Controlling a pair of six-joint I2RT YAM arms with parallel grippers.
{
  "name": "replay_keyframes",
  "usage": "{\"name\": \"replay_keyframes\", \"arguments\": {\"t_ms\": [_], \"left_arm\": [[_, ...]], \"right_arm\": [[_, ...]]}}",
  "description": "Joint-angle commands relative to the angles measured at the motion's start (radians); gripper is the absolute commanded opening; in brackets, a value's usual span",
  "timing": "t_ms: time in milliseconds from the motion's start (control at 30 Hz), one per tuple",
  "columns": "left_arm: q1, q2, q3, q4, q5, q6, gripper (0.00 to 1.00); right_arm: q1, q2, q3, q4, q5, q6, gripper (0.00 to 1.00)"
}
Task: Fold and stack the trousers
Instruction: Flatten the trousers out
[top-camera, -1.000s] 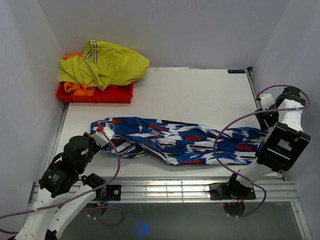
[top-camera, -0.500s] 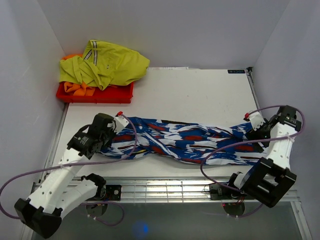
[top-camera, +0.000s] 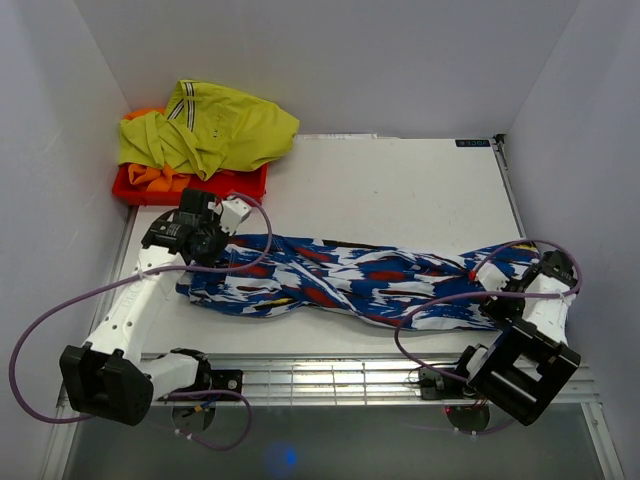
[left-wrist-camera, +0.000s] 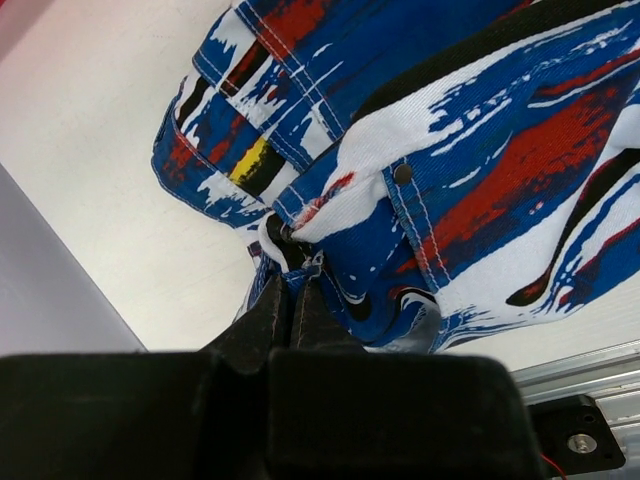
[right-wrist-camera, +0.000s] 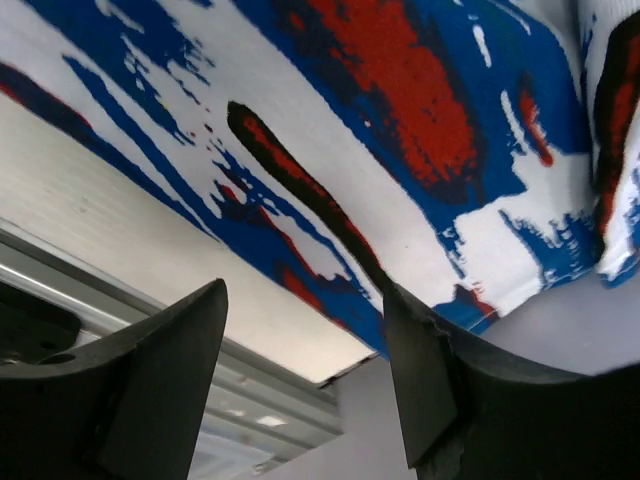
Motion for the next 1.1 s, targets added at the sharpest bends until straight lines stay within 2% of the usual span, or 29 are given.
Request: {"name": "replay_keyframes", "arguments": {"t_ms": [0, 267, 500, 633, 800, 867, 933, 1067], "left_arm": [[0.075, -0.001, 0.035, -0.005, 0.079, 0.047, 0.0], [0.233, 0.022, 0.032, 0.008, 0.168, 0.152, 0.0], [0.451, 0.025, -0.008, 0.049, 0.205, 0.277, 0.0], [0.552, 0.04, -0.004, 0.058, 0.25, 0.33, 0.0], [0.6, 0.054, 0.001, 0.058, 0.282, 0.353, 0.0], [0.6, 0.049, -0.005, 0.06, 0.297, 0.351, 0.0], [0.6, 0.046, -0.011, 0.058, 0.305, 0.348, 0.0], [0.603, 0.02, -0.013, 0.058, 0.343, 0.347, 0.0]], "right_arm": [[-0.049, 0.006, -0.01, 0.018, 0.029, -0.473, 0.69], [-0.142, 0.082, -0.03, 0.111, 0.038, -0.606, 0.67], [-0.153, 0.115, -0.04, 0.125, 0.027, -0.649, 0.66], [-0.153, 0.109, -0.093, 0.191, 0.029, -0.686, 0.59], [-0.153, 0.093, -0.157, 0.234, 0.029, -0.723, 0.46], [-0.153, 0.084, -0.165, 0.23, 0.009, -0.718, 0.29], [-0.153, 0.069, -0.151, 0.219, -0.023, -0.703, 0.08], [-0.159, 0.05, -0.05, 0.109, -0.097, -0.649, 0.08]]}}
